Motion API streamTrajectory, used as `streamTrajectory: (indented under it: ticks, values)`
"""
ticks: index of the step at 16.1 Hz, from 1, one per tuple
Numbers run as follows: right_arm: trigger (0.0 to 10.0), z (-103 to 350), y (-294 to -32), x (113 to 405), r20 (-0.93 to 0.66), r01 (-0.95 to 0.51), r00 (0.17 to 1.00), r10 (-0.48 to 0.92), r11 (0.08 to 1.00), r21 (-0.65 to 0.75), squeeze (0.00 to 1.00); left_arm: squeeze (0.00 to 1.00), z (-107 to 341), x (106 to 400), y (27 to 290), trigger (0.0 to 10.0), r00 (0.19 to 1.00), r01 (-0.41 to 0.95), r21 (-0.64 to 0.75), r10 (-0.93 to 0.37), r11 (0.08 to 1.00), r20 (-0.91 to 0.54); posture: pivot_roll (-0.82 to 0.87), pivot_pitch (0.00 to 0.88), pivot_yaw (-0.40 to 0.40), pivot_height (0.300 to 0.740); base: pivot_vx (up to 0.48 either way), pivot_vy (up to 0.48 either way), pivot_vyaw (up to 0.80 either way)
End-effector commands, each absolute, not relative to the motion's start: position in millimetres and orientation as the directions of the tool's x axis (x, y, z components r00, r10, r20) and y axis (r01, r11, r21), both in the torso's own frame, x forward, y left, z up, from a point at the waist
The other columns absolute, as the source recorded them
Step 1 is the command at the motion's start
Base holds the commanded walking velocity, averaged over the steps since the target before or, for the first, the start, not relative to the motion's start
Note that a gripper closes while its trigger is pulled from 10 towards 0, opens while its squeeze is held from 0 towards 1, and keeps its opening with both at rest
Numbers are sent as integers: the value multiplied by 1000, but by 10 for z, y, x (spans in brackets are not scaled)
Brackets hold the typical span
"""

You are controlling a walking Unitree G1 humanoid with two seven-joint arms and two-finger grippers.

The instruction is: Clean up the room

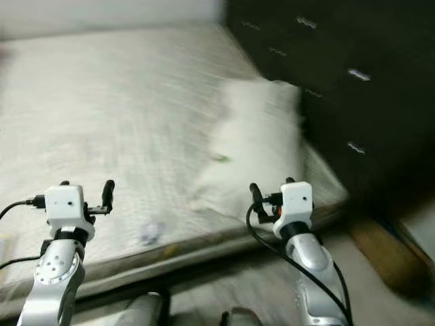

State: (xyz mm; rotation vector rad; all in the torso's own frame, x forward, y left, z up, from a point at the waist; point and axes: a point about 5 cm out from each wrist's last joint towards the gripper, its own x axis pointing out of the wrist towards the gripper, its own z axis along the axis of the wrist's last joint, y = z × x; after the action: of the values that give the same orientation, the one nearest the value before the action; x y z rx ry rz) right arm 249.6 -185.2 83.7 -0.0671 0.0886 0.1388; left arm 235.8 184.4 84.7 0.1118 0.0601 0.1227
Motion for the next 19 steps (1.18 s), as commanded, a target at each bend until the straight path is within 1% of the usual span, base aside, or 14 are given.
streamTrajectory:
  ticks: [1, 6, 9, 14, 19]
  values:
    - [10000, 814, -1882, 2474, -102, -132, 987, 125, 989, -61, 0, 0, 825, 2346, 1804, 10000, 991, -106, 115, 114, 988, -67, 17, 125, -63, 740, 0, 0, 800]
    - [10000, 829, -1907, 2498, -95, -108, 990, 102, 993, -56, 0, 0, 832, 2359, 1830, 10000, 989, -123, 120, 131, 985, -66, 13, 135, -53, 740, 0, 0, 800]
    - [10000, 831, -1912, 2514, -89, -85, 993, 81, 995, -44, 0, 0, 824, 2368, 1832, 10000, 990, -113, 106, 121, 988, -74, 15, 132, -51, 740, 0, 0, 0]
    - [10000, 834, -1913, 2542, -85, -66, 995, 61, 997, -51, 0, 0, 829, 2398, 1822, 10000, 991, -102, 95, 109, 990, -75, 12, 129, -47, 740, 0, 466, 0]
    - [10000, 832, -1916, 2545, -83, -61, 995, 57, 997, -48, 0, 0, 833, 2407, 1805, 10000, 991, -102, 114, 111, 988, -69, 12, 126, -47, 740, 0, 448, 0]
